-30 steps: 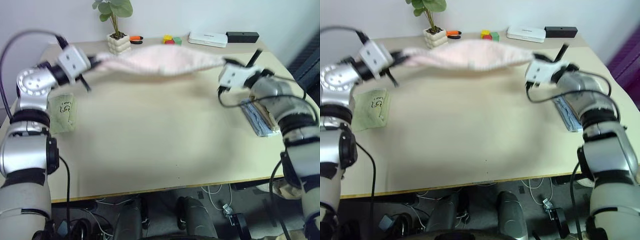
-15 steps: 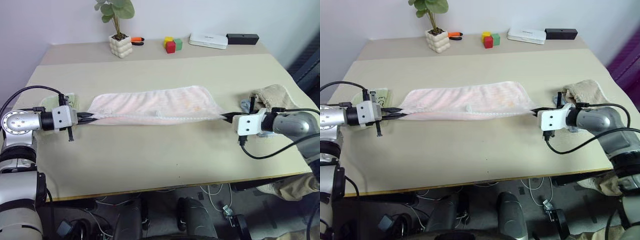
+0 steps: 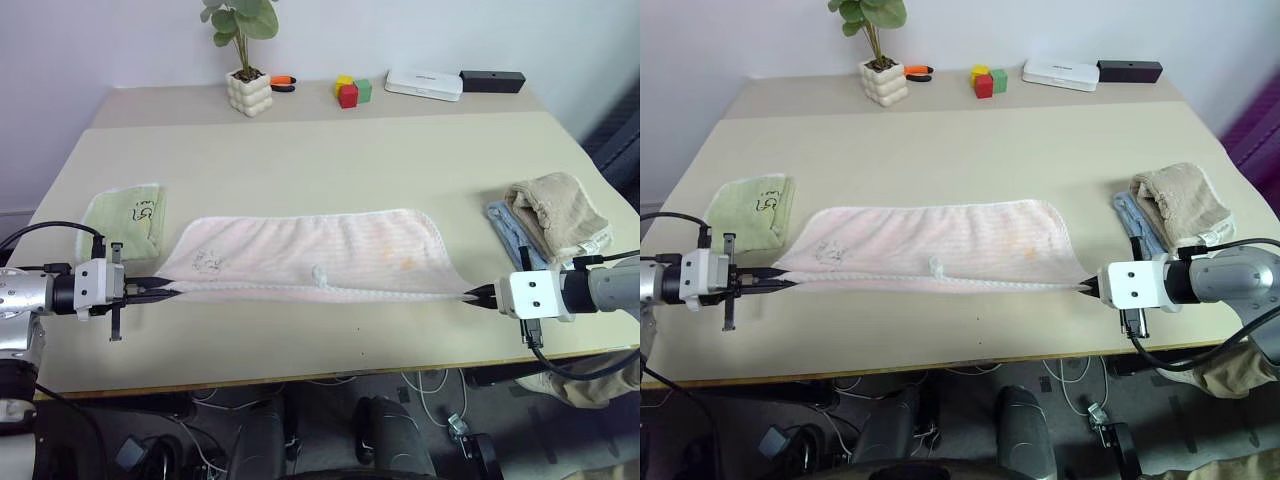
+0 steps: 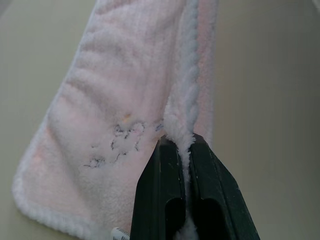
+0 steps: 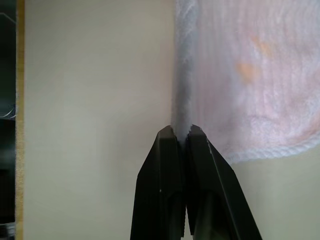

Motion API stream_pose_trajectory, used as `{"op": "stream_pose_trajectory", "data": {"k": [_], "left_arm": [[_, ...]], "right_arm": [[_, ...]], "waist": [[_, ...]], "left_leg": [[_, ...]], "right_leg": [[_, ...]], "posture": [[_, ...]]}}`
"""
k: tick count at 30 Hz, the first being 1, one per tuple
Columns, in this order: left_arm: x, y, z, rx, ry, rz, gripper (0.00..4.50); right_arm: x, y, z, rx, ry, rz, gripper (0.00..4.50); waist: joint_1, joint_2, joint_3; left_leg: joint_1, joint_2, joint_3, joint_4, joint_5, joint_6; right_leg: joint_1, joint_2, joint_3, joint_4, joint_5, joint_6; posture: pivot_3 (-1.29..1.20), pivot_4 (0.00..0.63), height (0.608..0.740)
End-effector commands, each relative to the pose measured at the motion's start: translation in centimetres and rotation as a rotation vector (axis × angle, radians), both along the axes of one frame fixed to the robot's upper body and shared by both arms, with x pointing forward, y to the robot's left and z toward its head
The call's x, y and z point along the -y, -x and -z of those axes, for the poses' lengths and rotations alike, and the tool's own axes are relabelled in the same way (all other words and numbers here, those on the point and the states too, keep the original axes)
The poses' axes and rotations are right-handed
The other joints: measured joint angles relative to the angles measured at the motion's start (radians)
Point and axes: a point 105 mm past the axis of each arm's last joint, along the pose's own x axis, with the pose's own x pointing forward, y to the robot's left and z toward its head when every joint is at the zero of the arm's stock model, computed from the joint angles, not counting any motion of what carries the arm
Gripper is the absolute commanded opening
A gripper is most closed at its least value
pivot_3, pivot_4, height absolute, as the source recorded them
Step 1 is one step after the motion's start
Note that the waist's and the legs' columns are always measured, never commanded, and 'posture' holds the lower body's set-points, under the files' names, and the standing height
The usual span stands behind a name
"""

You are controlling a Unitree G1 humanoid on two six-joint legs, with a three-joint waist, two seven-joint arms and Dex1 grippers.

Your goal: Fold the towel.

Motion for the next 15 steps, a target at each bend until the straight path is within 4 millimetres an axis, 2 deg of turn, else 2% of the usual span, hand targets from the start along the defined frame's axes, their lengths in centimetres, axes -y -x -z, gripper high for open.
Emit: {"op": "stream_pose_trajectory", "data": {"k": [1, 5, 10, 15], "left_arm": [[-0.7, -0.6, -2.0, 0.069, 0.016, -0.053, 0.0], [-0.3, -1.7, -2.2, 0.086, 0.027, -0.06, 0.0], [-0.9, -4.1, -3.1, 0.134, 0.052, -0.132, 0.0], [-1.5, -5.2, -2.9, 0.15, 0.054, -0.185, 0.0]], "right_arm": [[1.2, -1.3, -1.5, 0.077, 0.033, 0.042, 0.02], [0.5, -3.1, -2.4, 0.144, -0.001, 0.035, 0.02], [-0.1, -6.7, -3.2, 0.268, 0.006, 0.027, 0.02], [-0.2, -8.9, -2.6, 0.285, 0.014, 0.057, 0.02]], "waist": [[-0.002, 0.0, 0.0], [-0.005, 0.0, 0.0], [-0.006, 0.0, 0.0], [-0.007, 0.0, 0.0]], "left_leg": [[0.0, 0.0, 0.0, 0.0, 0.0, 0.0], [0.0, -0.001, 0.001, 0.0, 0.0, 0.0], [-0.001, -0.002, 0.006, 0.0, 0.0, 0.0], [-0.001, -0.002, 0.008, 0.0, 0.004, -0.006]], "right_leg": [[0.0, 0.0, 0.0, 0.0, 0.0, 0.0], [0.0, 0.0, 0.0, 0.0, 0.0, 0.0], [0.003, 0.001, 0.0, 0.001, 0.001, 0.001], [0.002, 0.001, 0.0, 0.001, 0.002, 0.004]], "posture": [[0.0, 0.15, 0.74], [0.0, 0.15, 0.74], [0.0, 0.15, 0.74], [0.0, 0.15, 0.74]]}}
